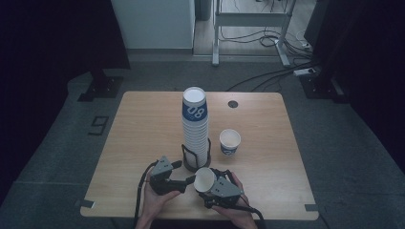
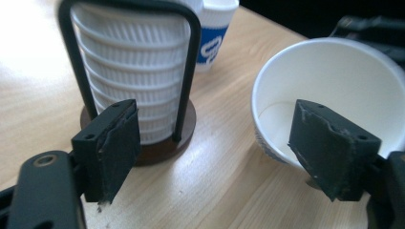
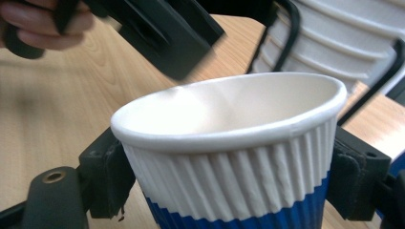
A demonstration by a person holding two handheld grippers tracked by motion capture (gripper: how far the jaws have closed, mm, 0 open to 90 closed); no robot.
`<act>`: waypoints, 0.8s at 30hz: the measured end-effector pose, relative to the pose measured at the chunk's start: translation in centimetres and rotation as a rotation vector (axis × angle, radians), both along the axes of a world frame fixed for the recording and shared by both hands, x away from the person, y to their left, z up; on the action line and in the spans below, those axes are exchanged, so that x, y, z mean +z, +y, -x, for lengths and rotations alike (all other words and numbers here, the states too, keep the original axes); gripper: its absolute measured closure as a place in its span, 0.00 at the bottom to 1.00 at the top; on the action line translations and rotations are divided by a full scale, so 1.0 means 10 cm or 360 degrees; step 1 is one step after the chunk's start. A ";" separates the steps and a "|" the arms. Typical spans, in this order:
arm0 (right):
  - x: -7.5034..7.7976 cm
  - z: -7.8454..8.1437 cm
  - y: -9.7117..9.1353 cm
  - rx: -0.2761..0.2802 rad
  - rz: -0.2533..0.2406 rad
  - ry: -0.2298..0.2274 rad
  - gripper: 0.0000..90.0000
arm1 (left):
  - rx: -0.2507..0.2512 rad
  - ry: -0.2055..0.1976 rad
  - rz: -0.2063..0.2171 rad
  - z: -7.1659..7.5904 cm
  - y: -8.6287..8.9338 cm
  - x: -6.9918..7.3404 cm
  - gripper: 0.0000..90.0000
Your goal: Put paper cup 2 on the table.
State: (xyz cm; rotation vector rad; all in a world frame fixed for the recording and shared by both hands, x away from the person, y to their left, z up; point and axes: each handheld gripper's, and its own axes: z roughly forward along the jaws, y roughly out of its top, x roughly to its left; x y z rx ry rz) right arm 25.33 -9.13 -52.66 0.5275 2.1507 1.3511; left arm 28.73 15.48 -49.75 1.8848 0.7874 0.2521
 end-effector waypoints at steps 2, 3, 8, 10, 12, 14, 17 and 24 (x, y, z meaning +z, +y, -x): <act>-0.01 -0.03 -0.05 -0.0027 -0.0031 0.0021 0.19 | 0.0002 -0.0010 -0.0001 0.00 0.04 0.00 0.19; -0.01 -0.04 -0.07 -0.0041 -0.0048 0.0029 0.19 | 0.0013 -0.0017 -0.0015 0.00 0.05 -0.01 0.18; 0.00 -0.07 -0.18 -0.0087 -0.0122 0.0050 0.19 | 0.0070 -0.0048 0.0016 0.01 0.13 -0.07 0.17; 0.00 -0.09 -0.21 -0.0106 -0.0149 0.0062 0.19 | 0.0075 -0.0062 0.0018 0.02 0.15 -0.09 0.16; 0.01 -0.10 -0.25 -0.0121 -0.0180 0.0075 0.19 | 0.0082 -0.0075 0.0016 0.03 0.16 -0.10 0.16; 0.02 -0.12 -0.29 -0.0142 -0.0209 0.0089 0.19 | 0.0095 -0.0088 0.0015 0.03 0.18 -0.10 0.16; 0.04 -0.14 -0.39 -0.0207 -0.0283 0.0108 0.18 | 0.0123 -0.0085 -0.0004 0.03 0.19 -0.13 0.16; 0.12 -0.22 -0.64 -0.0327 -0.0405 0.0123 0.18 | 0.0115 -0.0153 0.0015 0.06 0.26 -0.22 0.16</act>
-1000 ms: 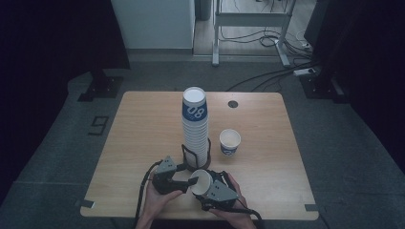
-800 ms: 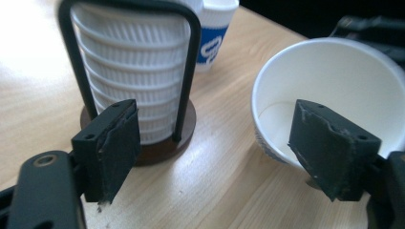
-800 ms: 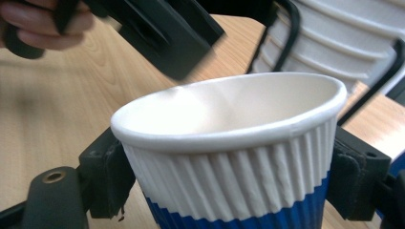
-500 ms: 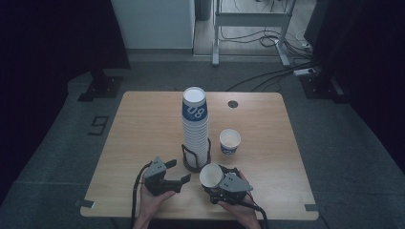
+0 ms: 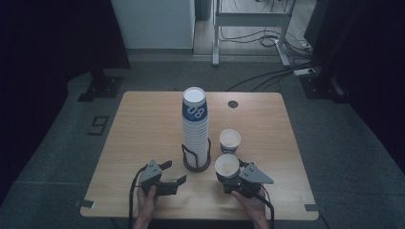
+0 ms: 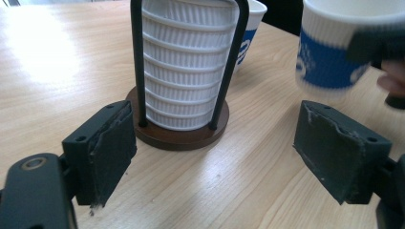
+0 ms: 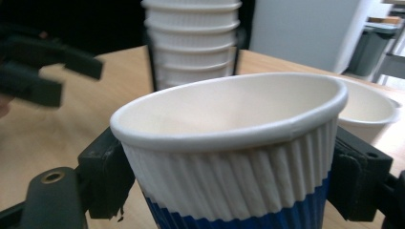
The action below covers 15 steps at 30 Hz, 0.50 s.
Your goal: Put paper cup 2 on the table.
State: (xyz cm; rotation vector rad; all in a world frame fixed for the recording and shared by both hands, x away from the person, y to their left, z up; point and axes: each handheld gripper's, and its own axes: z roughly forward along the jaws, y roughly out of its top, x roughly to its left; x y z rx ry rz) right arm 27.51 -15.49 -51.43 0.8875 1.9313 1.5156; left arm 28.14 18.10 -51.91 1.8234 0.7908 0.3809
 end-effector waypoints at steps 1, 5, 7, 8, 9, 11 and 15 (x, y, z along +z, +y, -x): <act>0.01 -0.02 -0.03 -0.0021 -0.0009 -0.0001 0.18 | 0.0006 -0.0019 -0.0006 0.01 0.00 0.00 0.16; 0.05 -0.09 -0.14 -0.0102 -0.0068 0.0015 0.18 | 0.0140 -0.0130 -0.0016 0.04 0.02 -0.02 0.16; 0.06 -0.11 -0.17 -0.0133 -0.0087 0.0013 0.18 | 0.0197 -0.0131 0.0003 0.05 0.04 -0.07 0.16; 0.06 -0.12 -0.18 -0.0145 -0.0086 0.0013 0.18 | 0.0206 -0.0116 -0.0003 0.05 0.05 -0.09 0.16; 0.07 -0.14 -0.20 -0.0158 -0.0086 0.0011 0.18 | 0.0227 -0.0120 -0.0070 0.05 0.03 -0.10 0.16; 0.08 -0.17 -0.25 -0.0190 -0.0107 0.0019 0.18 | 0.0210 -0.0119 -0.0071 0.05 0.03 -0.11 0.16; 0.08 -0.24 -0.35 -0.0279 -0.0138 0.0032 0.18 | 0.0248 -0.0152 -0.0082 0.05 0.04 -0.11 0.16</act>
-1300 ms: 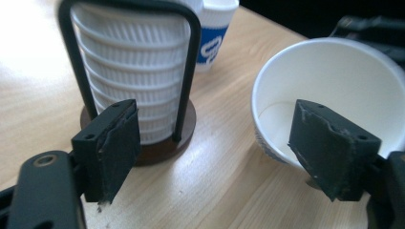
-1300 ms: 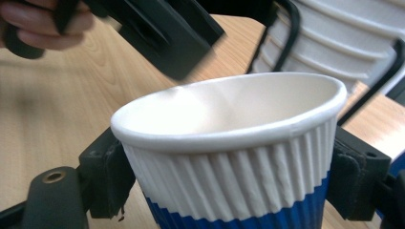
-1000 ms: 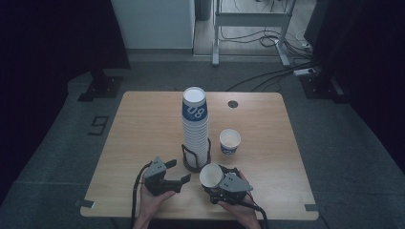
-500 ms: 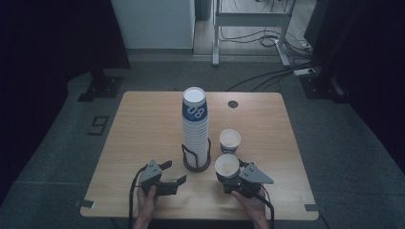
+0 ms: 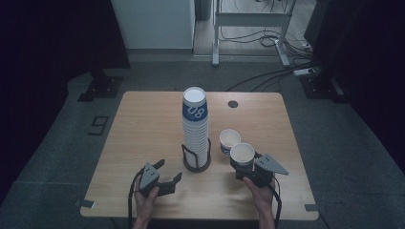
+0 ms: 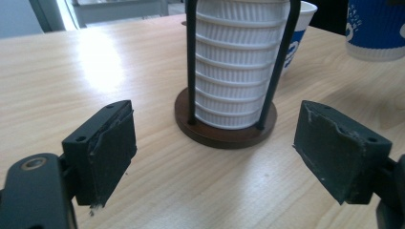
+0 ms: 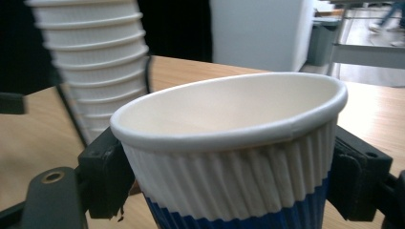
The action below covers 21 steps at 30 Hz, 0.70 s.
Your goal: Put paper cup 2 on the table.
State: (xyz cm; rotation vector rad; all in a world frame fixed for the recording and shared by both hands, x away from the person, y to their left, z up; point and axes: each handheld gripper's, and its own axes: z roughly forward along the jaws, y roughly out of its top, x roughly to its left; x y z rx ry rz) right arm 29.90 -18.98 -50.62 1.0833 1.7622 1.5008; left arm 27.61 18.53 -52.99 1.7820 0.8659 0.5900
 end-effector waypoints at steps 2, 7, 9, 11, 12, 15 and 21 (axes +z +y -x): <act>-0.01 -0.04 -0.05 -0.0049 -0.0015 0.0012 0.18 | -0.0003 0.0000 -0.0001 -0.01 0.00 -0.02 0.16; -0.07 -0.14 -0.15 -0.0138 -0.0066 0.0037 0.18 | 0.0058 -0.0041 0.0051 0.00 0.03 -0.10 0.16; -0.09 -0.20 -0.18 -0.0187 -0.0060 0.0047 0.18 | 0.0059 -0.0034 0.0042 0.00 0.03 -0.11 0.16; -0.11 -0.26 -0.21 -0.0209 -0.0094 0.0064 0.18 | 0.0069 -0.0045 0.0041 0.00 0.03 -0.11 0.16; -0.11 -0.29 -0.23 -0.0235 -0.0097 0.0064 0.18 | 0.0069 -0.0045 0.0041 0.00 0.03 -0.11 0.16; -0.12 -0.38 -0.27 -0.0291 -0.0097 0.0075 0.18 | 0.0073 -0.0056 0.0023 0.01 0.03 -0.12 0.16; -0.17 -0.48 -0.30 -0.0341 -0.0103 0.0092 0.18 | 0.0114 -0.0079 0.0069 0.04 0.05 -0.14 0.16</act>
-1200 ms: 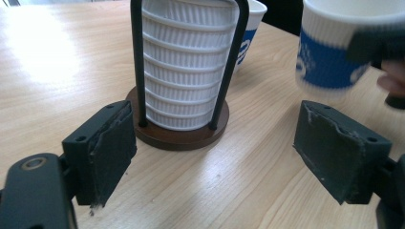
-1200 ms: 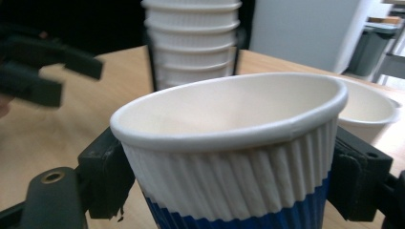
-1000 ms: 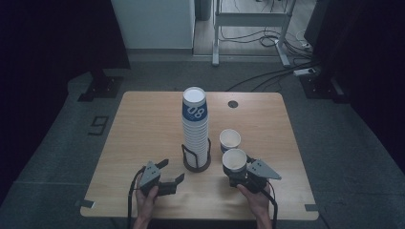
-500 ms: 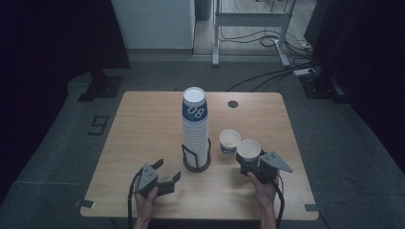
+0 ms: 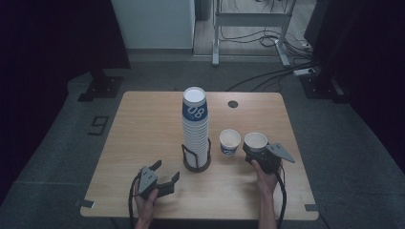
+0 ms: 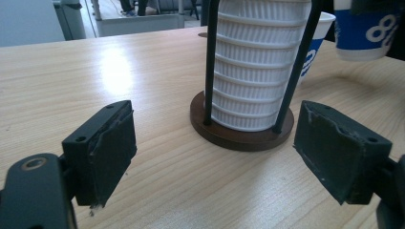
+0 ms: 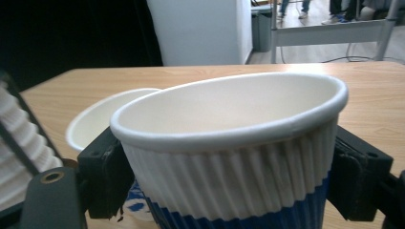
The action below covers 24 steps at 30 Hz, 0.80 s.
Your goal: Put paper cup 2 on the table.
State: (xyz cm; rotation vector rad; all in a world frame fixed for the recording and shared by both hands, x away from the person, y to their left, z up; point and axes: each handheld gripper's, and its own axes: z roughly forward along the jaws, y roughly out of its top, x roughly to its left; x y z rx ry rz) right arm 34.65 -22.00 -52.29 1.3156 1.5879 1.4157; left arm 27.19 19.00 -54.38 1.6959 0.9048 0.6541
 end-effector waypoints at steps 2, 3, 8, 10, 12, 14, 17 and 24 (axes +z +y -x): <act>-0.03 -0.04 0.01 -0.0015 0.0025 0.0012 0.18 | 0.0005 0.0001 0.0011 -0.01 0.01 0.00 0.16; -0.04 -0.05 0.00 -0.0015 0.0028 0.0011 0.18 | 0.0008 -0.0003 0.0014 -0.01 0.01 0.00 0.16; -0.13 -0.16 0.00 -0.0033 0.0055 0.0039 0.18 | 0.0054 -0.0059 0.0054 0.03 0.03 -0.01 0.16; -0.15 -0.18 0.00 -0.0044 0.0064 0.0046 0.18 | 0.0042 -0.0051 0.0059 0.03 0.04 -0.01 0.16; -0.17 -0.18 -0.01 -0.0049 0.0078 0.0058 0.18 | 0.0048 -0.0057 0.0043 0.03 0.02 -0.01 0.16; -0.19 -0.19 -0.01 -0.0053 0.0092 0.0067 0.17 | 0.0042 -0.0059 0.0037 0.04 0.02 -0.01 0.16; -0.23 -0.18 -0.01 -0.0043 0.0104 0.0072 0.17 | 0.0034 -0.0050 0.0053 0.03 0.03 -0.01 0.16; -0.23 -0.14 -0.02 -0.0045 0.0104 0.0082 0.17 | 0.0043 -0.0056 0.0049 0.03 0.03 -0.01 0.16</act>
